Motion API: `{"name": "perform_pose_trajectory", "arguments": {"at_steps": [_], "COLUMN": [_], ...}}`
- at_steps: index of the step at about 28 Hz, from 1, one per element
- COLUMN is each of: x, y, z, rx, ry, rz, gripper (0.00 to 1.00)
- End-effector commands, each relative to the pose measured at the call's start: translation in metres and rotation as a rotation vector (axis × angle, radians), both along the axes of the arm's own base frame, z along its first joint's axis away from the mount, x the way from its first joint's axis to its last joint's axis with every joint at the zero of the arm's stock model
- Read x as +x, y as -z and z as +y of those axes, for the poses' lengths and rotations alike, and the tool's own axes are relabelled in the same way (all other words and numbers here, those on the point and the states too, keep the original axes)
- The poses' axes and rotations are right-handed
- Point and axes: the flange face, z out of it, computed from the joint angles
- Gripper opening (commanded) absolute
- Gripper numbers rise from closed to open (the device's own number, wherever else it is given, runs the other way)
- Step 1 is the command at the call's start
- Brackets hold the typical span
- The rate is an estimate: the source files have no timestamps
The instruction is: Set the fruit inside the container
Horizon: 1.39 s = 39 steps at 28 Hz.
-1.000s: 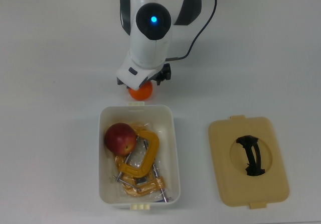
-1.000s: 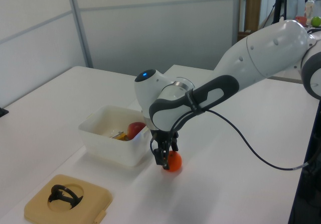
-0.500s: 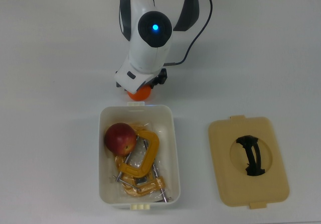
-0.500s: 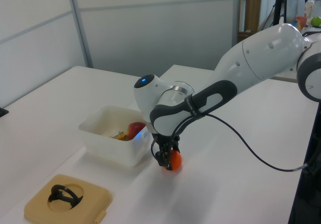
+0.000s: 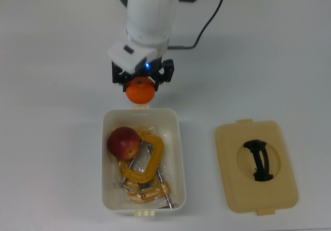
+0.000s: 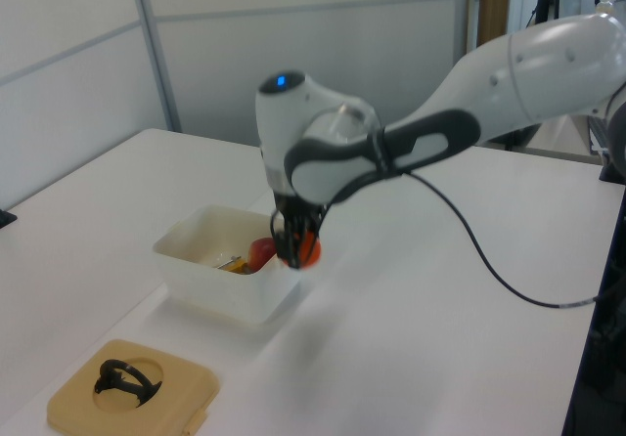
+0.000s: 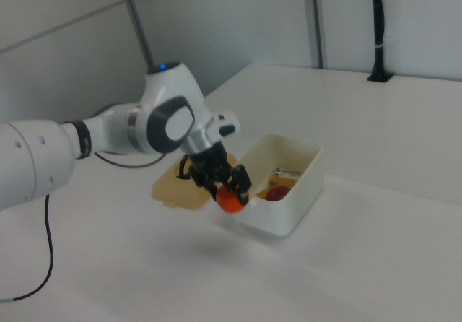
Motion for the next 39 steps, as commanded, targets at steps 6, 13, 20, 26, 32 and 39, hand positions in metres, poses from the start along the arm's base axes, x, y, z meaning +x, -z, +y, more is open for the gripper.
{"name": "perform_pose_trajectory", "arguments": {"at_steps": [6,13,20,26,32,39], "x": [0.031,0.060,0.074,0.073,0.060,0.028], "y": [-0.065,-0.035,0.008,0.010,0.002,-0.029], "z": [0.010,0.025,0.017,0.014,0.007,-0.004], "rx": [0.019,0.067,0.059,0.080,0.083,0.036], "ry": [-0.019,-0.076,-0.081,-0.025,0.090,0.173], "rz": [-0.269,-0.455,-0.461,-0.450,-0.342,-0.153], "gripper": [0.20,0.20,0.25,1.00,1.00,1.00]}}
